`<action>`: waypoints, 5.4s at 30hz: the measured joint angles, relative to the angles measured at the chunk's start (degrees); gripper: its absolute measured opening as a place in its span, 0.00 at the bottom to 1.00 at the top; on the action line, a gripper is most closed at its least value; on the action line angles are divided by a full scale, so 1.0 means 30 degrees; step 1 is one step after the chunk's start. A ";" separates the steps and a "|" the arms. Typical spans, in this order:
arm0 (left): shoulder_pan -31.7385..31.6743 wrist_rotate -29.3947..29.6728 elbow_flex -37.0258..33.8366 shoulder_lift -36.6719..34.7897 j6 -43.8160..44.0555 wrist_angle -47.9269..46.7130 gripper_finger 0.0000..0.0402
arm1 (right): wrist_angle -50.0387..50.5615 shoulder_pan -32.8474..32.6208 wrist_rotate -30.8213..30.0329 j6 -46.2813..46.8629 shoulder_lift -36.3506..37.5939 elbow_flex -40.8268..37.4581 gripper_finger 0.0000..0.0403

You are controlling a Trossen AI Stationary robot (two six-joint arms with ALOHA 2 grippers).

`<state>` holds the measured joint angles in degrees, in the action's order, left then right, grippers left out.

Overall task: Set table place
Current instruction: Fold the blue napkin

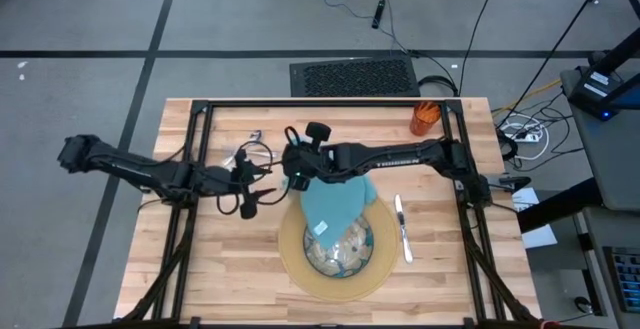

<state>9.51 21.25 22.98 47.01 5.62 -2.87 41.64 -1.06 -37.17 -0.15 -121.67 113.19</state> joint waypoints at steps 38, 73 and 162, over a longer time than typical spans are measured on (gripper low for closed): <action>0.0073 0.7078 -0.0341 1.2338 0.3537 0.8577 0.56 | -0.1337 0.0809 0.0505 -0.1688 0.0095 0.0189 0.00; -0.2230 0.7910 0.1706 0.5355 -0.4137 0.1074 0.00 | 0.3170 0.0310 0.0337 0.0483 0.0544 0.0219 0.00; -0.3168 1.2742 2.4187 0.9635 -2.5804 -0.5966 0.00 | -1.8120 -0.4022 1.1052 0.4491 0.9875 -1.8542 0.41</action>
<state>0.01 59.47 95.54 75.92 -71.79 -20.77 -12.72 -13.13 -4.02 13.32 -92.04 57.56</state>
